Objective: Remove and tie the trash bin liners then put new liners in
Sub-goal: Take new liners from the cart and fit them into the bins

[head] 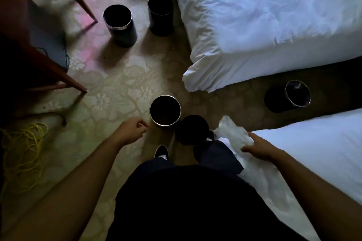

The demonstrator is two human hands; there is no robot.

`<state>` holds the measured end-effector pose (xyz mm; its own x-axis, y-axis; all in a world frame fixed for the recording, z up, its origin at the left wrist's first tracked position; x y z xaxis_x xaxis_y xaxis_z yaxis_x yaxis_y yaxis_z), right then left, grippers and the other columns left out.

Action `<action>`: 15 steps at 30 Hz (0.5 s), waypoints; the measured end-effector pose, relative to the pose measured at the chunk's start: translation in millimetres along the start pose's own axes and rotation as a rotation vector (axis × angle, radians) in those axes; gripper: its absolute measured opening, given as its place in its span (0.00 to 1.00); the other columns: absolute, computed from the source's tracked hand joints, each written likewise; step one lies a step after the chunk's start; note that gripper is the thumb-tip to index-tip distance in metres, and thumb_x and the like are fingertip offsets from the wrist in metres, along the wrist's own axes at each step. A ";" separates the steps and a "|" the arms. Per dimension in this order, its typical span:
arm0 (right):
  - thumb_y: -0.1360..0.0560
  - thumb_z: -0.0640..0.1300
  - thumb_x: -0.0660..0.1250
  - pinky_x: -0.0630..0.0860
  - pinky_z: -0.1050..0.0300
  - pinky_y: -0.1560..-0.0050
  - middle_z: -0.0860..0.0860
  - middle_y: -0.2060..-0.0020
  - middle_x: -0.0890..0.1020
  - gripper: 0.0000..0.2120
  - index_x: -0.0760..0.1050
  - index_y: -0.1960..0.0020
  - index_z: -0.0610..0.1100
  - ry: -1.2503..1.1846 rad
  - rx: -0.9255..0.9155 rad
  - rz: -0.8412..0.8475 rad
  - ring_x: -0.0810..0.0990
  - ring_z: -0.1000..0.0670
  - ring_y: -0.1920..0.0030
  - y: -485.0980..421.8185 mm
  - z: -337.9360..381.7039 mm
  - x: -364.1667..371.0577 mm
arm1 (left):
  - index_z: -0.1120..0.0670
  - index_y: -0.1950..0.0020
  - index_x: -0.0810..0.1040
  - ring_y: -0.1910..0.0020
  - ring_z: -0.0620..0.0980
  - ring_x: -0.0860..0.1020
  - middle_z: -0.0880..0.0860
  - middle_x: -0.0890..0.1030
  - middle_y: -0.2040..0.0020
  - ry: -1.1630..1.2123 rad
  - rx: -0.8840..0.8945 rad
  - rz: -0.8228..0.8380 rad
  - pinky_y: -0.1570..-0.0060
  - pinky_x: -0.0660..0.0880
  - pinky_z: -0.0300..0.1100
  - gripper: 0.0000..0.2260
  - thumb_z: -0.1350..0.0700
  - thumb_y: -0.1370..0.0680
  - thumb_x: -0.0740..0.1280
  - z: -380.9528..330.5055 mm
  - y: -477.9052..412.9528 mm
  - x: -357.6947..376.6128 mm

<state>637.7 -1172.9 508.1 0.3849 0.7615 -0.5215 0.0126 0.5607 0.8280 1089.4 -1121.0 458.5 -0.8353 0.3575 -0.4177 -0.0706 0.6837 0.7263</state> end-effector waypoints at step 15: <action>0.24 0.46 0.73 0.72 0.50 0.40 0.44 0.31 0.73 0.35 0.63 0.22 0.46 0.438 -0.270 0.439 0.75 0.47 0.38 -192.3 100.0 -143.7 | 0.53 0.51 0.80 0.63 0.50 0.80 0.54 0.84 0.54 0.514 -0.560 -0.307 0.62 0.74 0.41 0.08 0.62 0.20 0.62 -38.3 -1.0 102.5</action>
<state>672.2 -1422.6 444.4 -0.1083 0.9669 -0.2309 -0.3125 0.1874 0.9313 983.0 -1109.4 435.9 -0.8704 -0.2228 -0.4391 -0.4851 0.2357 0.8421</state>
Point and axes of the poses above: each hand's wrist, its own y-axis away from the middle knuckle, its own x-axis out of the palm, z = x × y, the point moved 3 cm from there along -y, towards the middle knuckle
